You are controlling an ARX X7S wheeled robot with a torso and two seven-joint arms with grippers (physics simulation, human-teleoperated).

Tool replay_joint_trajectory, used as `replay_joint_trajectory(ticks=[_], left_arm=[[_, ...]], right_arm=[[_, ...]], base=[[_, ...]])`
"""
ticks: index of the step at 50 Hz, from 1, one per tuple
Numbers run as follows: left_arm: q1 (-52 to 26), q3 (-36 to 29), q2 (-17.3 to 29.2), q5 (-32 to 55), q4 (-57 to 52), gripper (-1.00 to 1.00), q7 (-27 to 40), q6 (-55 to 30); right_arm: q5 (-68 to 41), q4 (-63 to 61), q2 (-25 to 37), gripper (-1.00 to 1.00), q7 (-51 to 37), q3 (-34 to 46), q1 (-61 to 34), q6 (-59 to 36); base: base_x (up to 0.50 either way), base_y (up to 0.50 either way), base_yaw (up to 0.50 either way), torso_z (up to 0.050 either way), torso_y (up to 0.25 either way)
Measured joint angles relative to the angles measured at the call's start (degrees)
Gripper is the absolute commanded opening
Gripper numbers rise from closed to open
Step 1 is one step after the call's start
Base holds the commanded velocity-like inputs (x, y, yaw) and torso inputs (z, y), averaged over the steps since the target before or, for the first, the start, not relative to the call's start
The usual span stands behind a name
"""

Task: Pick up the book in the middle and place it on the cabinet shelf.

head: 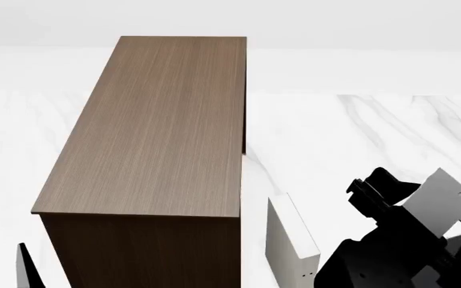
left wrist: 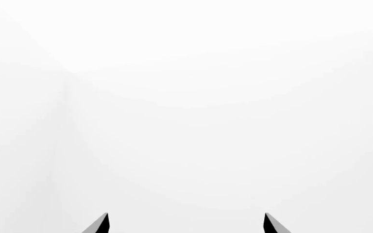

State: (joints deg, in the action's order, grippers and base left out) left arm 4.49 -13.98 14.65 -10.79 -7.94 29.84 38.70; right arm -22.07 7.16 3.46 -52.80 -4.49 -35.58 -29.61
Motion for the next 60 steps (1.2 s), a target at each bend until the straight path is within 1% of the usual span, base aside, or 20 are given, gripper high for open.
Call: replay_joint_trajectory(ticks=[20, 60], left_arm=[[-0.1, -0.6, 0.5, 0.0, 0.2, 1.0, 0.5, -0.1], [-0.3, -1.8, 1.4, 0.2, 0.1, 1.0, 1.5, -0.6]], right_arm=[[-2.3, 2.6, 0.9, 1.0, -1.7, 0.8, 0.3, 0.9], [-3.5, 9.7, 2.3, 1.0, -0.9, 4.9, 1.5, 5.8]], base=[[0.0, 0.0, 0.0, 0.0, 0.0], [0.0, 0.0, 0.0, 0.0, 0.0]])
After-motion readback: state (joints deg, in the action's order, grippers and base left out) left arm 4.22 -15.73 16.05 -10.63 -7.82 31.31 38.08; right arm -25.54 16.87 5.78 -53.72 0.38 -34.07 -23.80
